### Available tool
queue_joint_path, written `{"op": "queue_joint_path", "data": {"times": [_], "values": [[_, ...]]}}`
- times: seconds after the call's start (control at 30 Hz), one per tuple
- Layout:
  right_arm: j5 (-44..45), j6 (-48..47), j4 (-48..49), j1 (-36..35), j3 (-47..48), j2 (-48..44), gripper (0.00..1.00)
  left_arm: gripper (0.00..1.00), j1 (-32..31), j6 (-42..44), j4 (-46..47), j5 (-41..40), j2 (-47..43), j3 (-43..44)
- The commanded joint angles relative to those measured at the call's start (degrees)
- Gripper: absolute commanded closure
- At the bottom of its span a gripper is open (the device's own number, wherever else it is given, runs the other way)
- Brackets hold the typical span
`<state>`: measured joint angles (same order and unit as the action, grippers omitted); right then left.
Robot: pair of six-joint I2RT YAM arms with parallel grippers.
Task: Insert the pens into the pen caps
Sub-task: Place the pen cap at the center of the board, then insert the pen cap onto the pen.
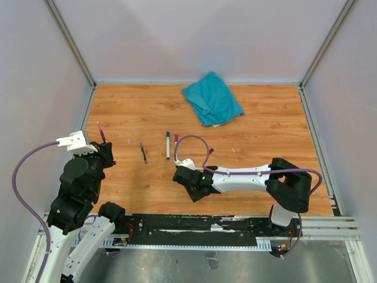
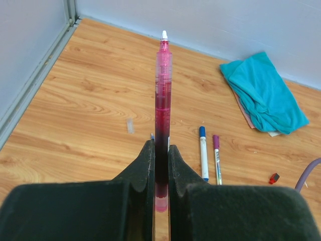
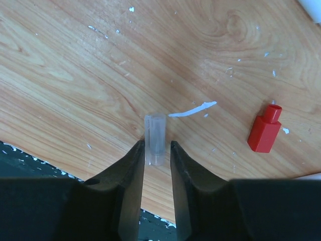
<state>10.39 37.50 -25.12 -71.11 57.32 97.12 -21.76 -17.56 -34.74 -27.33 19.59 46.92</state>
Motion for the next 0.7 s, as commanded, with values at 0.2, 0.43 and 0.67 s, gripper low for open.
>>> {"op": "queue_joint_path", "data": {"times": [0.2,0.43,0.67], "values": [[-3.2,-3.3,-4.3,1.9,2.8,2.8,0.69,1.0,0.9,1.1,2.0,0.2,0.2,-0.3],[-4.8,-4.7,-5.6,2.7,4.1,4.2,0.72,1.0,1.1,1.1,2.0,0.2,0.1,-0.3],[-5.3,-5.3,-5.9,3.2,4.2,5.5,0.72,0.99,1.1,1.2,2.0,0.4,0.0,-0.4]]}}
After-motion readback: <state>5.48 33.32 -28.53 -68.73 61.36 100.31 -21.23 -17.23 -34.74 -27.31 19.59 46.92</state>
